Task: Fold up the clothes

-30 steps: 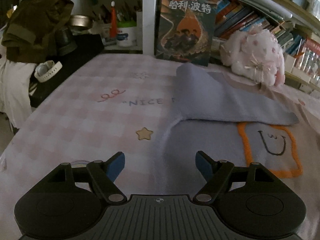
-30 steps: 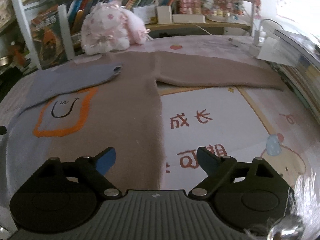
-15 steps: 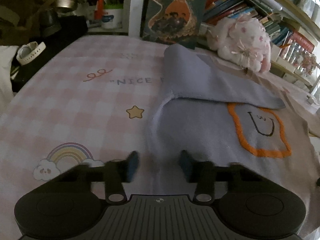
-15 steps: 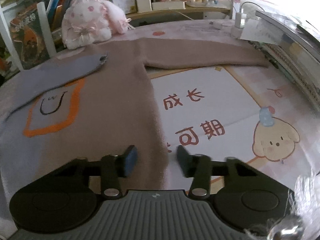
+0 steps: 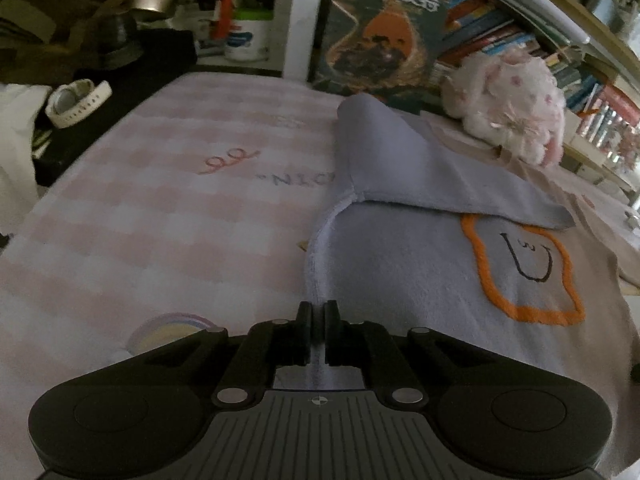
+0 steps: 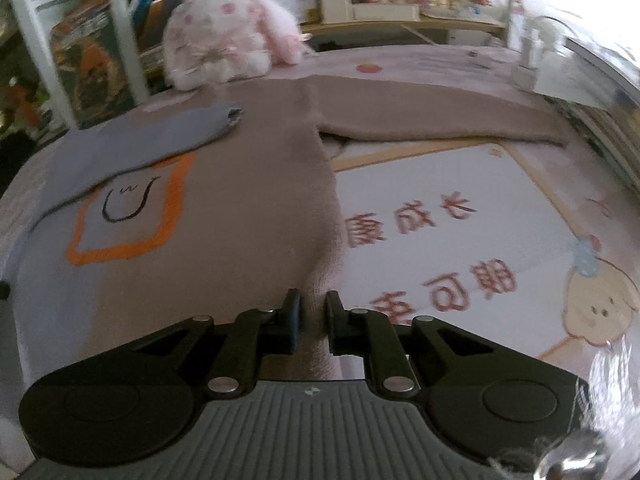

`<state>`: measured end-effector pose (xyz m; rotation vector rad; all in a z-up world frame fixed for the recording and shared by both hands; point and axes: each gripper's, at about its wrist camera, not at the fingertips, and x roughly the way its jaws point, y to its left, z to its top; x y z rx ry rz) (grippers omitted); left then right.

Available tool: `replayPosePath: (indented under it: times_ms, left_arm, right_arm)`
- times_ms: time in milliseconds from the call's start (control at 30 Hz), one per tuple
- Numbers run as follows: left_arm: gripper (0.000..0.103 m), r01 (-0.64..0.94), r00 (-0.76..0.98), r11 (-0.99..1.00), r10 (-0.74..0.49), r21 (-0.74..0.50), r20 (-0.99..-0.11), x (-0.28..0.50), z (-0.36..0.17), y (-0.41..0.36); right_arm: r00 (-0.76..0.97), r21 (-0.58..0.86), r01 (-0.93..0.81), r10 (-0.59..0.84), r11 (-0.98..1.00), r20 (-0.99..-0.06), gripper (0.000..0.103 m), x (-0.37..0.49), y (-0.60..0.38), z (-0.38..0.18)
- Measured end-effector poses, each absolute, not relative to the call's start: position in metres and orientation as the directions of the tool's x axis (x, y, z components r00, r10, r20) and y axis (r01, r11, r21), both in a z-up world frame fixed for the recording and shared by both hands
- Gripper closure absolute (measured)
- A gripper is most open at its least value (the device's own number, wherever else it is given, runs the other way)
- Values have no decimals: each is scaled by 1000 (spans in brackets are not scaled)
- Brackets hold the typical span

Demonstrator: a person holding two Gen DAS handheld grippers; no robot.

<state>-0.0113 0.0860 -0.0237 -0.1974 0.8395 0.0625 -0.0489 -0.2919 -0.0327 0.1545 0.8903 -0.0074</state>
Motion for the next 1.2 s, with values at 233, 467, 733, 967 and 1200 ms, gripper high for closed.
replayPosePath:
  times_ms: [233, 467, 733, 967, 1200]
  left_arm:
    - [98, -123, 666, 984, -15, -130, -746, -11, -22, 93]
    - [92, -76, 674, 994, -5, -76, -739, -13, -17, 86]
    - [20, -26, 765, 999, 8, -19, -644, -33, 0, 68]
    - [17, 68, 750, 996, -88, -55, -655, -41, -7, 50]
    - [13, 122, 740, 991, -121, -44, -662, -44, -13, 31]
  right_arm:
    - [624, 130, 45, 74, 991, -778, 91, -46, -283, -32]
    - [626, 135, 83, 54, 987, -778, 83, -49, -282, -33]
    - [662, 115, 183, -35, 976, -749, 22, -66, -277, -26]
    - [662, 55, 210, -100, 976, -743, 14, -85, -270, -24]
    - [647, 34, 253, -143, 967, -749, 12, -97, -280, -23]
